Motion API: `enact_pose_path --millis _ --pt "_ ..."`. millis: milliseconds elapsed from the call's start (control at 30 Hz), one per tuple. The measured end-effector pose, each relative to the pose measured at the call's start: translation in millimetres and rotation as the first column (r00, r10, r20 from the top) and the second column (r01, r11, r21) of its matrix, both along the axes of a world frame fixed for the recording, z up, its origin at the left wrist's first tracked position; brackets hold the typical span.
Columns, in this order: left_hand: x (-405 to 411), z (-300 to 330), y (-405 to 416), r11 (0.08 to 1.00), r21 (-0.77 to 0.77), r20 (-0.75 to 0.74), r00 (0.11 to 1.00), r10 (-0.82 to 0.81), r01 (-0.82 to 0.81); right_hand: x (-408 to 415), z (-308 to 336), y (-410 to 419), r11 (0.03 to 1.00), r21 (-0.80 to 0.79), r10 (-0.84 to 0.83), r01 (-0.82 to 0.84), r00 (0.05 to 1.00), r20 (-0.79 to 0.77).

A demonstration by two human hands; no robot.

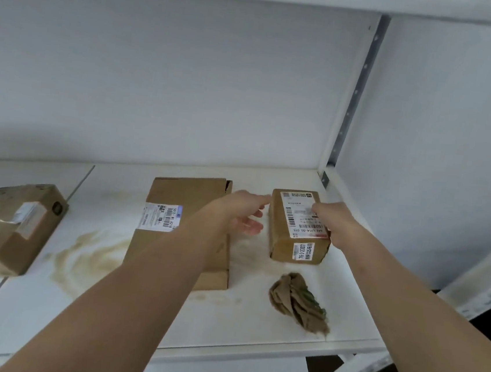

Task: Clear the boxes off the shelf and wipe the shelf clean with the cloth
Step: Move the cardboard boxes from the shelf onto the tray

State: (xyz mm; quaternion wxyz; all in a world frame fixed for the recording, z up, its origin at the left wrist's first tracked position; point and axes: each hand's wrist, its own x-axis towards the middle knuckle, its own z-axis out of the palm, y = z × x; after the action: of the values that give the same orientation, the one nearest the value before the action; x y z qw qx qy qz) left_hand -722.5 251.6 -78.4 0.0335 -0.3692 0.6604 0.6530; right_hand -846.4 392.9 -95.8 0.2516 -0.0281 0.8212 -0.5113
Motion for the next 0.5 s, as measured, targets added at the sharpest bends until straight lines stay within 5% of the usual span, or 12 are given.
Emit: enact_pose_path --millis 500 --pt "-5 -15 21 0.997 0.039 -0.005 0.998 -0.062 0.062 -8 -5 -1 0.995 -0.008 0.104 -0.103 0.991 0.080"
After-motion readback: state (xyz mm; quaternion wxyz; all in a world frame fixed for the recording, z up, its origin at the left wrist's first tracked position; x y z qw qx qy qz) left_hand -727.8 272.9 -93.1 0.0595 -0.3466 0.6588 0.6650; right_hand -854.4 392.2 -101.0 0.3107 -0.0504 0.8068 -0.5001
